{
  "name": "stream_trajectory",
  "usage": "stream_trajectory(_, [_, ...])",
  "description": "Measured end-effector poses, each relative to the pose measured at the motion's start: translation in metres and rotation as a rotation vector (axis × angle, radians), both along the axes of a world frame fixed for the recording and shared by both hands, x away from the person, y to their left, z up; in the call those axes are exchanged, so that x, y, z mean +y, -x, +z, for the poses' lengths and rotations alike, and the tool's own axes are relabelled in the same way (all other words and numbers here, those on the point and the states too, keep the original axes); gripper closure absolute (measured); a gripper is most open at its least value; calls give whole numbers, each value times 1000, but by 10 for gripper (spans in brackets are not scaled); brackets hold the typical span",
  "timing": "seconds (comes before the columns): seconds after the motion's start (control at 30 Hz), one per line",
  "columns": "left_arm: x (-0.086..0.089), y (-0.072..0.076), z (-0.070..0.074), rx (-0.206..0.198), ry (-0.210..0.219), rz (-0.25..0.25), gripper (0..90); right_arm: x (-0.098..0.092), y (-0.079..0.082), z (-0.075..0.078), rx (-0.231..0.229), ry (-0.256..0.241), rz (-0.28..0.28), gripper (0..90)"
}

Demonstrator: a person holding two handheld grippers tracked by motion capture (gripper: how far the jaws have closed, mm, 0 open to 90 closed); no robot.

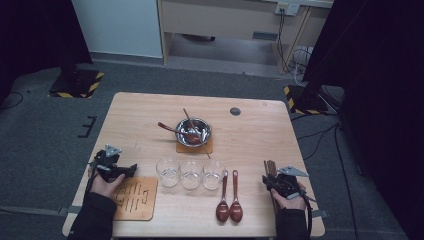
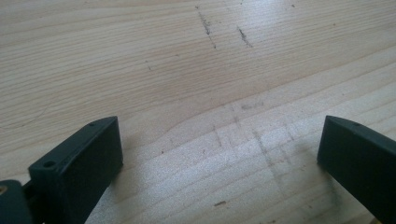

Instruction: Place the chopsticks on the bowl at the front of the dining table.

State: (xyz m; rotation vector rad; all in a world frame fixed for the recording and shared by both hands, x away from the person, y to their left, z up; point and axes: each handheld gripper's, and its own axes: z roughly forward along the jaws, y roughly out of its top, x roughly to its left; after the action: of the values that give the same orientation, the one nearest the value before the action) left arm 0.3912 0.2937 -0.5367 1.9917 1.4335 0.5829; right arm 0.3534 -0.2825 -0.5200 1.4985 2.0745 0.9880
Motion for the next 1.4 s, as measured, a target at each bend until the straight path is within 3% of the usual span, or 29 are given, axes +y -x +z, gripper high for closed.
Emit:
stream_trajectory(0.3, [0, 0, 0, 0, 0, 0, 0, -3, -1, -4, 16, 20, -7, 716])
stream_trajectory(0.93, [0, 0, 0, 0, 0, 0, 0, 14, -1, -7, 18, 58, 24, 783])
stream_trajectory(1.2, [0, 0, 0, 0, 0, 0, 0, 12, 10, 0, -19, 48, 30, 764])
stream_trajectory(1.4, [0, 0, 0, 0, 0, 0, 0, 7, 18, -3, -4, 64, 21, 789])
